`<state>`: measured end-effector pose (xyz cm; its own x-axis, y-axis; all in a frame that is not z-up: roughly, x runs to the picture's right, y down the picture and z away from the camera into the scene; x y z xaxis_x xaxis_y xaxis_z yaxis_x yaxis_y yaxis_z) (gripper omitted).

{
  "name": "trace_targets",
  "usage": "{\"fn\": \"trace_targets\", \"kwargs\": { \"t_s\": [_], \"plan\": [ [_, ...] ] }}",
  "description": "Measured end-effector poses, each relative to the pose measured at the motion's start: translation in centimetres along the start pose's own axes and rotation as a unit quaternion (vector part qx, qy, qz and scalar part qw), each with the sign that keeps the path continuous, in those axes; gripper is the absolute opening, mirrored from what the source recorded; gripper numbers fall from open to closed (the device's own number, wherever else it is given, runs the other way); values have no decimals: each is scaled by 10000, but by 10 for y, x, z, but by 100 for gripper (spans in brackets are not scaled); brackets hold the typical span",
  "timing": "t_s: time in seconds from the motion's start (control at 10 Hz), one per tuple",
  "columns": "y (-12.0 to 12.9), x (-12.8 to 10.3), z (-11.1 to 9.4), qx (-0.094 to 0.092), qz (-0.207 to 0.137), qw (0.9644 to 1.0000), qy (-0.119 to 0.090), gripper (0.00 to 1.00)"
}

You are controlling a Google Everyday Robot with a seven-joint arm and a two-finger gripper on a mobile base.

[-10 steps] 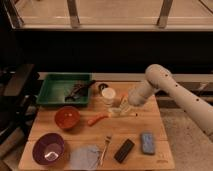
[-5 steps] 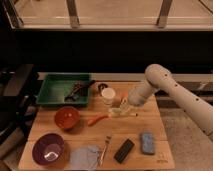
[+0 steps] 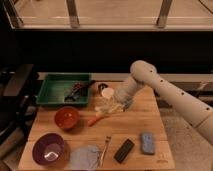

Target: Place banana in red bowl

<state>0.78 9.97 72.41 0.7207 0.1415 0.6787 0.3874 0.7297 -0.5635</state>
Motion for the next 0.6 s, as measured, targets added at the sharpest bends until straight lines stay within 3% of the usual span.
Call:
{"fn": "trace_targets", "kwargs": {
  "t_s": [0.3,0.6],
  "plan": [
    [-24,-54,35,-143,-459,9985,-243,0],
    [-25,-59,37,-159,-514,9982,-273,0]
  ]
}}
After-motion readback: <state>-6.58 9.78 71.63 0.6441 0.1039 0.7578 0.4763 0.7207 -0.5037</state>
